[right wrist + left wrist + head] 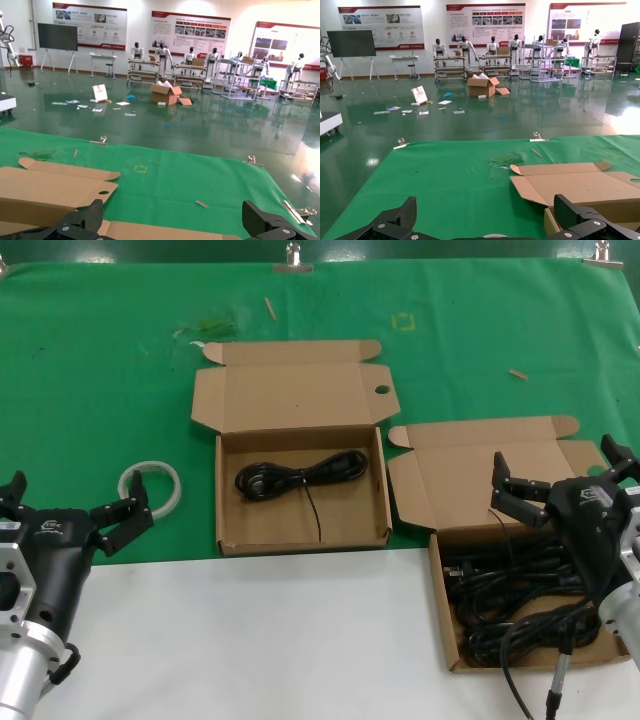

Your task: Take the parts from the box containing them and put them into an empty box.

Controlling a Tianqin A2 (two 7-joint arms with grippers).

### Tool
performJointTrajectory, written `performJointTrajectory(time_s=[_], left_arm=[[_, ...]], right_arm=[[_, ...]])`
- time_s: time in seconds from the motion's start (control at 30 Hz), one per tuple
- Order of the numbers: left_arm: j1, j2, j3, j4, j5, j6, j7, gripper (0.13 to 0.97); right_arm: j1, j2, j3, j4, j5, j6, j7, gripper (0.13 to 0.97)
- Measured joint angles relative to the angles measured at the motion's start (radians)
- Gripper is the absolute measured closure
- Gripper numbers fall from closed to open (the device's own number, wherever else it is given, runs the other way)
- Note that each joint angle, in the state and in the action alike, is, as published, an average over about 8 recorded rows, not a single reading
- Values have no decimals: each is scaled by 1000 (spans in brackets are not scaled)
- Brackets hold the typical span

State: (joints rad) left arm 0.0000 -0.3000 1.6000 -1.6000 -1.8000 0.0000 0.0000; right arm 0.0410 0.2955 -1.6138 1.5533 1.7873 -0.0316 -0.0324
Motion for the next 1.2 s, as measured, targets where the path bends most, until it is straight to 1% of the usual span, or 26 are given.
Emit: performJointTrajectory(time_s=[1.2], left_arm=[[0, 0, 0, 0, 0, 0, 0, 132]], right_arm=[[0, 0, 0, 0, 0, 0, 0, 129]])
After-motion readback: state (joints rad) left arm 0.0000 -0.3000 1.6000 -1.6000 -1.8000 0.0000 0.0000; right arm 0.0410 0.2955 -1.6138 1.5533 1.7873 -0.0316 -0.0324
